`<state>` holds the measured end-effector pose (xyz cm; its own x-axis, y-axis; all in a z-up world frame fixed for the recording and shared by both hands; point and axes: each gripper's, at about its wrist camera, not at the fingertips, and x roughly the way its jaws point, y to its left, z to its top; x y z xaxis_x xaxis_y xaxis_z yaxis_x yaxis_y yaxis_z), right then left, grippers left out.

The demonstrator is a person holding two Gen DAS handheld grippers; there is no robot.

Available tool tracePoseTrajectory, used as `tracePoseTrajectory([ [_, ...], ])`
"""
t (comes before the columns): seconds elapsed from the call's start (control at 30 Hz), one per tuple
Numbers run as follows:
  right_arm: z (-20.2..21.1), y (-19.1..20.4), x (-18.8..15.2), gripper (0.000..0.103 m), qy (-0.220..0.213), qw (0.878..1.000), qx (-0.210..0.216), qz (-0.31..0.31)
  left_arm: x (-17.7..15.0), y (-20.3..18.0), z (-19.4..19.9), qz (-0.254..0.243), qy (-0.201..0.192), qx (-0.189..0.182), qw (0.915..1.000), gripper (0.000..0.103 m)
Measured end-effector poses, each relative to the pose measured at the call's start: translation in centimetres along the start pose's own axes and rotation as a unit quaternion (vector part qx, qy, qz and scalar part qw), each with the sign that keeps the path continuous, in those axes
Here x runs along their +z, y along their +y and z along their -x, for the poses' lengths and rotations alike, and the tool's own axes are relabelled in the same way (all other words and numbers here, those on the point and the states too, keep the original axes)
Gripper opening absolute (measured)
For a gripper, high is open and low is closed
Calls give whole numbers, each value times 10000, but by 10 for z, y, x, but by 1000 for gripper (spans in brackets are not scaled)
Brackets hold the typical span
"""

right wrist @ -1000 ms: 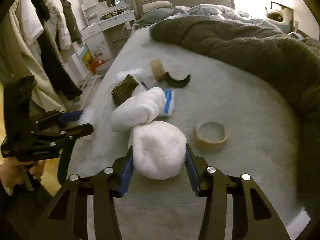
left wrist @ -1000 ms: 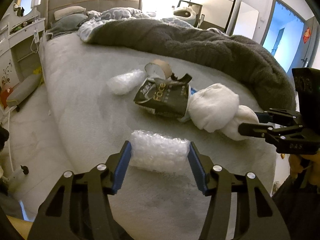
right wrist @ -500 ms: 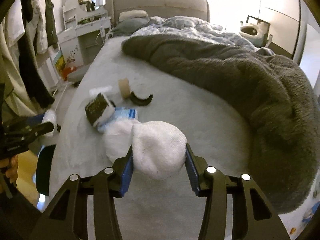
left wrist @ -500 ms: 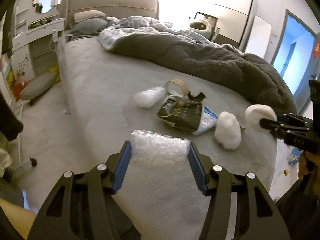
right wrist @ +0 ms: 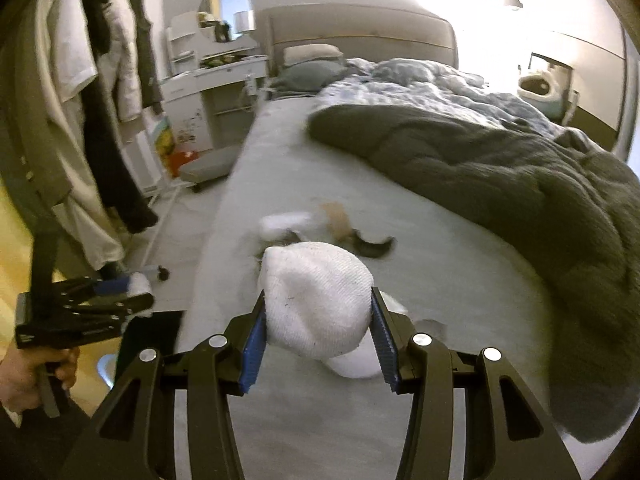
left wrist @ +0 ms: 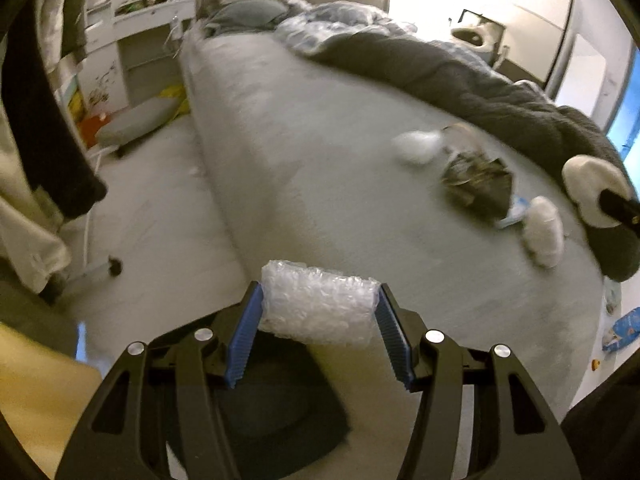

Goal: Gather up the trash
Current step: 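Carry the bubble wrap and tissue ball over the black bin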

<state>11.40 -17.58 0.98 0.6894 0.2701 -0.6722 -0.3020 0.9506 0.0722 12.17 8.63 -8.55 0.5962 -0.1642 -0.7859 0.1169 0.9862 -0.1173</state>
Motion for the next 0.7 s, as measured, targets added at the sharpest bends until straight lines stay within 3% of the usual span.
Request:
tracePoseTrajectory([
  [0.37,-30,77,16,48,173,9956,846,374,-27,58,-10,487,564,405,9964,60],
  [0.7,-66,137,10,48,640,9849,1456,679,-60,107,-24,1011,1384,453,9842,60],
])
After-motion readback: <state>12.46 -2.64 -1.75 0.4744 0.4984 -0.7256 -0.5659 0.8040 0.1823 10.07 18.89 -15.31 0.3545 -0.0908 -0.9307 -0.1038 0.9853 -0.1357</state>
